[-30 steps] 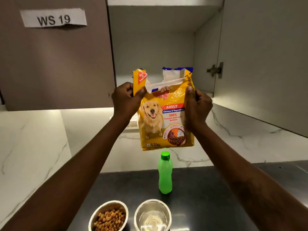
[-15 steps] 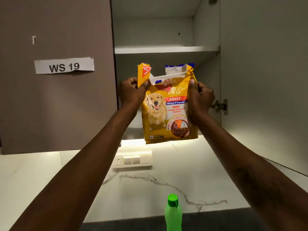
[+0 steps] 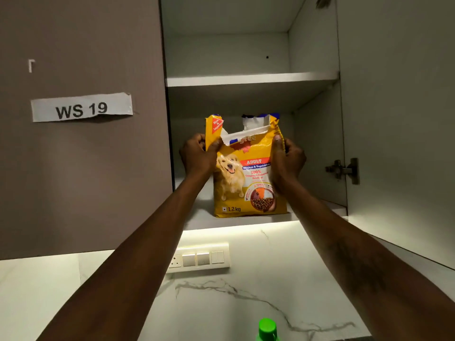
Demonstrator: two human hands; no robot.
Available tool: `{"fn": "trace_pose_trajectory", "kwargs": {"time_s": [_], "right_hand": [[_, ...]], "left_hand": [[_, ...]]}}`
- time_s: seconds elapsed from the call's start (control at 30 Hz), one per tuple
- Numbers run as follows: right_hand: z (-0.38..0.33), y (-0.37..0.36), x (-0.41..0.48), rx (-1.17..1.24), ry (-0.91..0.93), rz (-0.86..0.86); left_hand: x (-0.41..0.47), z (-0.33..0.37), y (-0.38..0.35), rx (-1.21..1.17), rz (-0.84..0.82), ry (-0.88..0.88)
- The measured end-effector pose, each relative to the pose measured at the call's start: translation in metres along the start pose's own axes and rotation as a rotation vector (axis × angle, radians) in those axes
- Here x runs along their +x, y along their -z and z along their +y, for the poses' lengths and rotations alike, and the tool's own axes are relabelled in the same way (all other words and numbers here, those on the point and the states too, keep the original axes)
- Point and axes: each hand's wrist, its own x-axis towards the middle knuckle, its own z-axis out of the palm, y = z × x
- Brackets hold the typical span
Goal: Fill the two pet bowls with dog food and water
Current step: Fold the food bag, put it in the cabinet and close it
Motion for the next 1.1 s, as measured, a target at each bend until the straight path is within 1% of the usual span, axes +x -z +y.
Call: {"fn": "trace_pose_trajectory", "kwargs": {"time_s": [0.07,0.17,0.2,0.27,0.3,0.33,0.43,0.53,0.63,0.73,0.83,0.9,0.97,1.1], "right_hand": [[0.008,0.002,0.003,0.006,-0.068,-0.006],[0.011,0.009,0.017,-0.007,-0.143,-0.083],[0.011,0.012,0.02,-0.041,-0.156,-0.115],[0.01,0.022,0.017,-0.083,-0.179,-0.194],[0.008,0.028,0.012,-0.081,-0.192,-0.26],[0.006,0.034,0.006,-0.074,-0.216,-0.342],[0.004,0.053,-0.013,-0.066,-0.294,-0.614],[0.015,0.065,-0.022,-0.141,-0.262,-0.774],[0.022,0.075,-0.026,-0.225,-0.239,-0.888],[0.022,0.079,-0.027,-0.256,-0.234,-0.898],[0.024,0.079,-0.029,-0.252,-0.22,-0.873],[0.027,0.08,-0.03,-0.25,-0.22,-0.853],[0.027,0.08,-0.029,-0.246,-0.218,-0.847],[0.026,0.077,-0.026,-0.267,-0.203,-0.862]], "left_hand": [[0.004,-0.005,-0.003,0.044,-0.041,-0.047],[0.018,0.008,-0.005,0.112,-0.131,-0.226],[0.022,0.015,-0.005,0.137,-0.141,-0.288],[0.025,0.026,-0.006,0.193,-0.128,-0.358],[0.025,0.031,-0.006,0.215,-0.121,-0.345],[0.025,0.033,-0.007,0.211,-0.123,-0.297],[0.031,0.035,-0.01,0.113,-0.135,-0.041],[0.036,0.04,-0.011,-0.03,-0.131,0.187],[0.035,0.045,-0.014,-0.125,-0.098,0.298],[0.031,0.042,-0.016,-0.141,-0.095,0.274],[0.01,0.034,-0.012,-0.117,-0.082,0.165],[-0.006,0.021,-0.007,-0.107,-0.088,0.131],[-0.02,0.006,0.0,-0.129,-0.142,0.173],[-0.046,-0.024,0.012,-0.14,-0.29,0.386]]}}
